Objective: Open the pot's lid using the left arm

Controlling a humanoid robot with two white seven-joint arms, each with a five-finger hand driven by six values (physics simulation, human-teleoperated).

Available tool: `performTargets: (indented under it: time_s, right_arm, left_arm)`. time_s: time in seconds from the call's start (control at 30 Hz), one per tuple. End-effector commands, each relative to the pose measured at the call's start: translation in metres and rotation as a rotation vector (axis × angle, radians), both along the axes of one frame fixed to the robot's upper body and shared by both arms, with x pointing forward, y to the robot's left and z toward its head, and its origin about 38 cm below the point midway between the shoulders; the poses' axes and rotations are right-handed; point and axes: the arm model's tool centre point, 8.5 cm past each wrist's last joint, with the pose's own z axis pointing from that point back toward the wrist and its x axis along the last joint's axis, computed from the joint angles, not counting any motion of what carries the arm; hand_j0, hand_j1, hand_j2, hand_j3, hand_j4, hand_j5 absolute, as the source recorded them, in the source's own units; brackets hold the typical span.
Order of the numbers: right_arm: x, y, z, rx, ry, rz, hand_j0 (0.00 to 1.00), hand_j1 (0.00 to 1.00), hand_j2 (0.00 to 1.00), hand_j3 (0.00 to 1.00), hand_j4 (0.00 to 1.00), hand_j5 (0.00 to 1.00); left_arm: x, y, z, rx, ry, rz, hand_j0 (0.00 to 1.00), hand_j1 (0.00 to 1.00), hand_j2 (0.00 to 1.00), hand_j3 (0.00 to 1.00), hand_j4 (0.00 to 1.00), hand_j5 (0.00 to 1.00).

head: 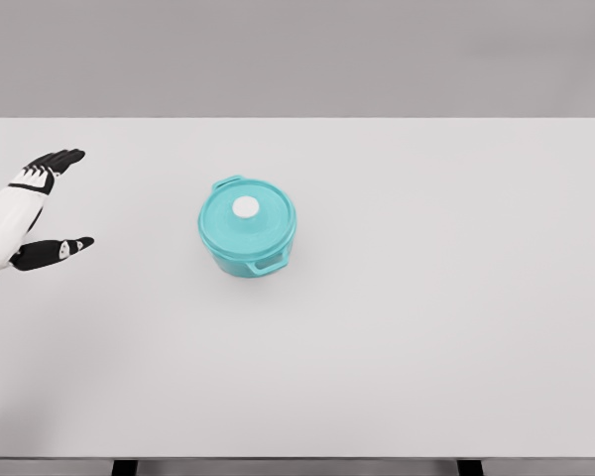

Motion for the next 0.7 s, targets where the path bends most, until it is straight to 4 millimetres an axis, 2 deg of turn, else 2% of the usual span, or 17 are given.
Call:
performTargets:
  time_s: [0.0,0.23,0.33,0.4,0.47,0.53,0.57,0.6,0.63,0.67]
  right_arm:
    - [0.000,0.000,0.000,0.000,0.000,0.000,1.00,1.00,1.00,1.00,1.00,1.00]
    - [0.000,0.000,0.000,0.000,0.000,0.000,1.00,1.00,1.00,1.00,1.00,1.00]
    - [0.000,0.000,0.000,0.000,0.000,0.000,1.00,1.00,1.00,1.00,1.00,1.00]
    - [0.000,0.000,0.000,0.000,0.000,0.000,1.00,1.00,1.00,1.00,1.00,1.00]
    - [0.000,0.000,0.000,0.000,0.000,0.000,1.00,1.00,1.00,1.00,1.00,1.00]
    - [0.000,0.000,0.000,0.000,0.000,0.000,1.00,1.00,1.00,1.00,1.00,1.00]
    - [0.000,0.000,0.000,0.000,0.001,-0.001,1.00,1.00,1.00,1.00,1.00,1.00]
    - [0.000,0.000,0.000,0.000,0.000,0.000,1.00,1.00,1.00,1.00,1.00,1.00]
    - [0.000,0.000,0.000,0.000,0.001,-0.001,1.00,1.00,1.00,1.00,1.00,1.00]
    - [0.000,0.000,0.000,0.000,0.000,0.000,1.00,1.00,1.00,1.00,1.00,1.00]
  left_arm:
    - [0.000,0.000,0.000,-0.007,-0.002,0.000,1.00,1.00,1.00,1.00,1.00,1.00]
    - [0.001,0.003,0.000,-0.014,-0.003,0.007,1.00,1.00,1.00,1.00,1.00,1.00]
    - [0.014,0.004,0.003,-0.025,-0.010,0.016,1.00,1.00,1.00,1.00,1.00,1.00]
    - [0.030,-0.006,0.016,0.001,-0.002,-0.031,1.00,1.00,1.00,1.00,1.00,1.00]
    - [0.051,-0.018,0.031,0.084,0.083,-0.133,1.00,1.00,1.00,1.00,1.00,1.00]
    - [0.054,-0.038,0.030,0.074,0.154,-0.258,1.00,1.00,1.00,1.00,1.00,1.00]
    - [0.057,-0.053,0.035,0.058,0.171,-0.342,1.00,1.00,1.00,1.00,1.00,1.00]
    - [0.059,-0.057,0.040,0.042,0.159,-0.363,1.00,1.00,1.00,1.00,1.00,1.00]
    - [0.064,-0.070,0.062,0.031,0.100,-0.406,1.00,1.00,1.00,1.00,1.00,1.00]
    - [0.065,-0.073,0.070,0.038,0.079,-0.416,1.00,1.00,1.00,1.00,1.00,1.00]
